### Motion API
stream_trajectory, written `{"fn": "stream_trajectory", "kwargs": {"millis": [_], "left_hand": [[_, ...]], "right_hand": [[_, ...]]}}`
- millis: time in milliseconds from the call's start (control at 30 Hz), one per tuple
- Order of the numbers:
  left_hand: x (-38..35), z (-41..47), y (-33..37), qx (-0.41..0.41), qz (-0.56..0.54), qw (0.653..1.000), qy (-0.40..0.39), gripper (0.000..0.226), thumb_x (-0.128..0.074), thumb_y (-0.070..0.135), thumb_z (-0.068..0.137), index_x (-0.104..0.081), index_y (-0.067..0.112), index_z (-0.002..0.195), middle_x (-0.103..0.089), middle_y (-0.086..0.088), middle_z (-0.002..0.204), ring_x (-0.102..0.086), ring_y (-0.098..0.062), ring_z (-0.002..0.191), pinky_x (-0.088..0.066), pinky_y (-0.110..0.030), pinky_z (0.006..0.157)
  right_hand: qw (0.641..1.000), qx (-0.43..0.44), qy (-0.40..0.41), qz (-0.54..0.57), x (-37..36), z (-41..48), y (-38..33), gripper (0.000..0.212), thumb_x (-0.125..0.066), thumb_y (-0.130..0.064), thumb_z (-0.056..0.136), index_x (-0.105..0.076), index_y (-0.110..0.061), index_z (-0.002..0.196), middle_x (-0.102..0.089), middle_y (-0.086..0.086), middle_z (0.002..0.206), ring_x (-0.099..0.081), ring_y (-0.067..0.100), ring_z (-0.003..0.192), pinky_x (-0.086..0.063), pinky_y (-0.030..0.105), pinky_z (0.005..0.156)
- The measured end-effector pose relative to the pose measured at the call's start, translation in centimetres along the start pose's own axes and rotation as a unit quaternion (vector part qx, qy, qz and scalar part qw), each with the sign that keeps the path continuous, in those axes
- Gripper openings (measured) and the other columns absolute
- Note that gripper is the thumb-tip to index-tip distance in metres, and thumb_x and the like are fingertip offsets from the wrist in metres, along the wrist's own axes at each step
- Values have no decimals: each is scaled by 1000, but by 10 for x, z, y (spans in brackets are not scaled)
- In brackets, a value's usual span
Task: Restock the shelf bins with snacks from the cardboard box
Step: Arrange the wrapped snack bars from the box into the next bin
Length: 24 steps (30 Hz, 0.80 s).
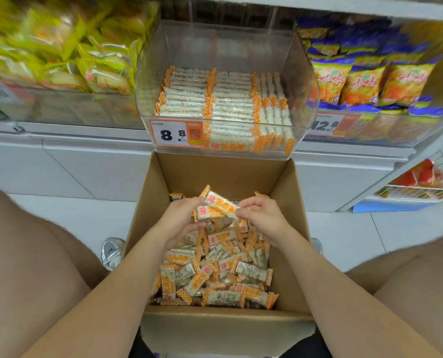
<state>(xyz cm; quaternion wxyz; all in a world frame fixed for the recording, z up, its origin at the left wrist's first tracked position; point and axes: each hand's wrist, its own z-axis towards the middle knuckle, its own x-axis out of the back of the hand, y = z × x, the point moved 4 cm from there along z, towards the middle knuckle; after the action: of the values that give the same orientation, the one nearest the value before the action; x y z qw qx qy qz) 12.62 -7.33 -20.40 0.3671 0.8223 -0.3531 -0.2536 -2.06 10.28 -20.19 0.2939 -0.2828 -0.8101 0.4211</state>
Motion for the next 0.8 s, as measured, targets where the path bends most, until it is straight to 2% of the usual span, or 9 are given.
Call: {"fn": "stream_trajectory", "kwargs": {"millis": [133, 233, 267, 333, 400, 467, 533, 667, 800], "left_hand": [[-5, -25, 40, -102, 115, 988, -6, 31, -85, 29, 88, -75, 12, 112, -78, -9, 109, -74, -16, 89, -59, -31, 81], [-4, -42, 71, -165, 173, 971, 12, 28, -89, 24, 84, -75, 17, 108, -78, -6, 102, -73, -17, 83, -61, -31, 76], [-3, -47, 81, -183, 204, 962, 16, 27, -89, 26, 84, -75, 22, 107, -78, -4, 101, -74, -18, 82, -63, -33, 76], [-3, -59, 105, -228, 296, 927, 5, 26, -87, 38, 82, -74, 32, 103, -77, 3, 100, -73, -23, 87, -61, -42, 83], [-8, -74, 129, -282, 356, 891, -21, 27, -86, 39, 80, -73, 36, 104, -74, 11, 103, -71, -19, 91, -58, -42, 88], [-14, -89, 155, -330, 360, 872, -37, 27, -86, 24, 86, -72, 31, 108, -73, 13, 108, -69, -12, 94, -55, -33, 90], [-16, -104, 179, -359, 357, 861, -52, 28, -83, 15, 89, -72, 26, 112, -73, 11, 113, -68, -11, 100, -52, -28, 92], [-11, -119, 214, -367, 343, 862, -62, 31, -85, 24, 89, -71, 28, 116, -71, 8, 115, -64, -34, 105, -52, -49, 97], [-8, -121, 242, -377, 284, 880, -53, 29, -87, 19, 85, -72, 27, 109, -76, 4, 110, -73, -23, 99, -61, -50, 92]], "right_hand": [[993, 105, -48, -35, -1, -17, -39, 18, -87, -12, 84, -80, -14, 100, -79, 2, 99, -73, 15, 94, -60, 25, 85], [975, 177, -45, -127, -5, -25, -64, 17, -82, -16, 89, -79, -28, 101, -77, -8, 101, -72, 16, 92, -61, 35, 88], [968, 195, -32, -158, -5, -27, -73, 17, -80, -20, 90, -78, -33, 101, -75, -9, 101, -71, 20, 89, -61, 39, 88], [945, 242, 5, -219, -3, -35, -92, 18, -74, -24, 93, -73, -39, 103, -66, -9, 110, -67, 17, 84, -57, 34, 86], [912, 306, 28, -271, -4, -51, -114, 27, -62, -23, 98, -66, -38, 120, -55, -9, 124, -59, 11, 100, -47, 29, 93], [872, 358, 39, -331, -8, -68, -137, 38, -49, -27, 101, -56, -36, 138, -52, -13, 137, -46, 13, 121, -38, 35, 102], [852, 382, 34, -356, -9, -81, -156, 42, -40, -37, 107, -48, -34, 148, -53, -15, 145, -43, 11, 133, -35, 41, 109], [847, 402, 19, -348, 0, -90, -194, 45, -36, -47, 111, -44, -29, 152, -53, -9, 147, -44, 11, 137, -39, 43, 114], [824, 423, 12, -376, 8, -84, -235, 48, -41, -43, 110, -40, -27, 155, -49, -5, 149, -41, 14, 140, -36, 41, 118]]}}
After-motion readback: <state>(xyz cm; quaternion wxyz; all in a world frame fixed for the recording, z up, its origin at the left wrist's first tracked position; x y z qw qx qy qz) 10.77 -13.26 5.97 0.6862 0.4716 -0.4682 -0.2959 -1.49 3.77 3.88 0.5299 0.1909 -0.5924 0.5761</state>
